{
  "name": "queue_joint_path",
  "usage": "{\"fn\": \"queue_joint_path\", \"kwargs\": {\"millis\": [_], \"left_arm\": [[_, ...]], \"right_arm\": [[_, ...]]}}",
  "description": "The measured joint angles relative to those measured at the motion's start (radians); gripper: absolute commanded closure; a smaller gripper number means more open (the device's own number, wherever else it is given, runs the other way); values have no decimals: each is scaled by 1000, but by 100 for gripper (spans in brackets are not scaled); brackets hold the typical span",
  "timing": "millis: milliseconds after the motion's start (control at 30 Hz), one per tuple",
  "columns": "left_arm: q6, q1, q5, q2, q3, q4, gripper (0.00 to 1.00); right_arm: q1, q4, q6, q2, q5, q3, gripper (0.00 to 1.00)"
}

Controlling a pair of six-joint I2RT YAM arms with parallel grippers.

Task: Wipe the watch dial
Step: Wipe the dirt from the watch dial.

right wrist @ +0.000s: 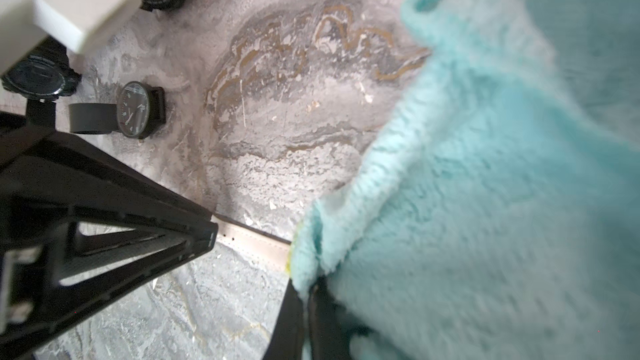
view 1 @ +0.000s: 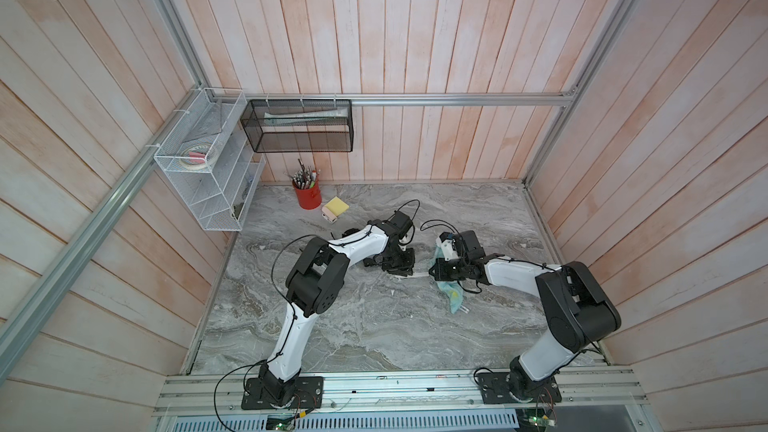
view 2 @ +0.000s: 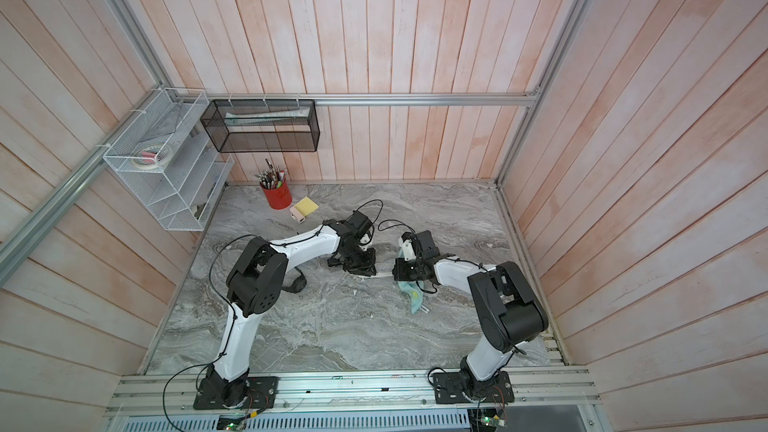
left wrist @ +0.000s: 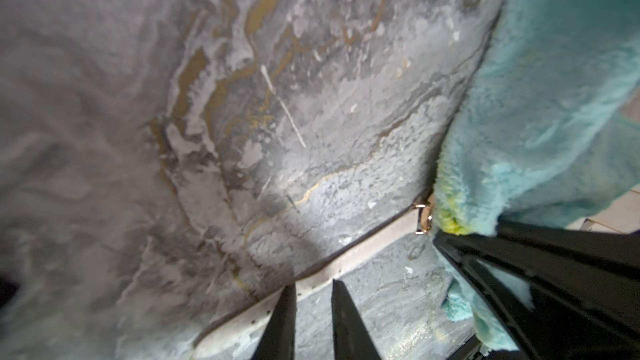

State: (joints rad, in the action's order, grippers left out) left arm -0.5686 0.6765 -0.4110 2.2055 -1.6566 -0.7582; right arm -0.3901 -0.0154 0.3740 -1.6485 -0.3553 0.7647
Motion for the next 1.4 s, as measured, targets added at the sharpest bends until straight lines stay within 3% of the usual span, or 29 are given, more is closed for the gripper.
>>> {"fn": "queue_joint_path", "kwargs": {"millis": [333,633,1067,1400], "left_arm": [[0,-1,0,0,0,-1,78],[0,-2,0,1,0,-1,78],[-2,-2,-1,1,0,-1,78],[-3,-2,0,1,0,-1,78]], "right_arm": [[62,30,0,14,17,-33,100],[12,-54,-6,102,69,-4,100],[-28,-38,-8,-16,53,44,100],[68,-40,-10,13,71,1,100]]}}
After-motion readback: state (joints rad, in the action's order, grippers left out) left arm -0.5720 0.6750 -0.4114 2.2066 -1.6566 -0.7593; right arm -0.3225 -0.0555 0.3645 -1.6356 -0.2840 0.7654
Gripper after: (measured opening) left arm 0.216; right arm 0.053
